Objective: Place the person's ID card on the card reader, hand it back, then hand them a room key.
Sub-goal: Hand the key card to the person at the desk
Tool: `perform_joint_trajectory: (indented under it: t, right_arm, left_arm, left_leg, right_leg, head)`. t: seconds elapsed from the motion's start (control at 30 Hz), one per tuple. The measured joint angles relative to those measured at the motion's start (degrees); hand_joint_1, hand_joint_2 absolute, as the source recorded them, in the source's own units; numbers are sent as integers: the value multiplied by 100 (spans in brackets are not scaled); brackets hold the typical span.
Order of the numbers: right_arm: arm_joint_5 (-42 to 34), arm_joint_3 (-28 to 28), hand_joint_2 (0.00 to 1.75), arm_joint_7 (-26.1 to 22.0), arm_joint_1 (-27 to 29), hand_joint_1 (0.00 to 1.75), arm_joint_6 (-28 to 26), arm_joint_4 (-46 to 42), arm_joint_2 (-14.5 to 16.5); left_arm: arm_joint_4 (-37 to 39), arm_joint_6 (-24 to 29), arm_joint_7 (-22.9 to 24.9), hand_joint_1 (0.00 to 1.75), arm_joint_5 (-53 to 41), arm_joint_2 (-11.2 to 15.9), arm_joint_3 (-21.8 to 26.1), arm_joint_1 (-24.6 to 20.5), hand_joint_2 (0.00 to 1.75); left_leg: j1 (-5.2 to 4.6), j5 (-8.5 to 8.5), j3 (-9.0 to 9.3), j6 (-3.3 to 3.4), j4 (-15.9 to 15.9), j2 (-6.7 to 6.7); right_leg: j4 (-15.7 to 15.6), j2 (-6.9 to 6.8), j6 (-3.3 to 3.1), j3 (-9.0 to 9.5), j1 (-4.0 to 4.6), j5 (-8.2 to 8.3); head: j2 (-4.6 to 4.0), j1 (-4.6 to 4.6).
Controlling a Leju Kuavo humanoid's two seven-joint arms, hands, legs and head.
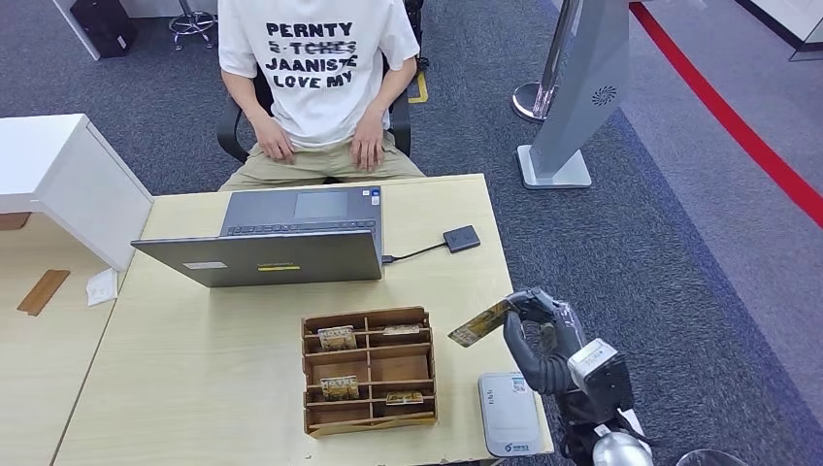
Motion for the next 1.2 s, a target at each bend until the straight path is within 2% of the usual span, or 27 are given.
perform_joint_trajectory:
  t: [0.2,0.37,0.8,1.0,1.2]
  right_arm:
    - [-110,-36,175,-123,-63,175,39,-267,263]
    - [5,53,175,-116,-353,175,111,-295,367]
    - [562,622,175,390,-2147,175,-281,479,654]
    - [1182,888,175,673,-2869,175,-561,1216,770]
    - [1984,1151,175,874,-3351,175,-968,1901,921]
  left_arm:
    - [0,-25,7,0,-93,-11,0,-9,0]
    - [0,-79,72,0,-208,-21,-2,-52,0]
    - [0,-234,232,0,-512,-38,-149,-268,0]
    - [0,-291,309,0,-632,-54,-276,-351,0]
    - [0,-312,372,0,-735,-86,-420,-405,0]
  left_leg:
    - [1,0,0,0,0,1]
    - [2,1,0,0,0,2]
    - [2,8,2,-4,2,3]
    - [1,8,2,-4,2,2]
    - [2,8,2,-4,2,1]
  right_leg:
    - [0,0,0,0,0,0]
    - [1,1,-1,2,0,1]
    - [5,2,1,4,0,8]
    - [5,2,1,4,0,8]
    - [5,2,1,3,0,8]
  head:
    - [0,-1]
    - [0,0]
    - [0,-1]
    - [0,0]
    - [0,1]
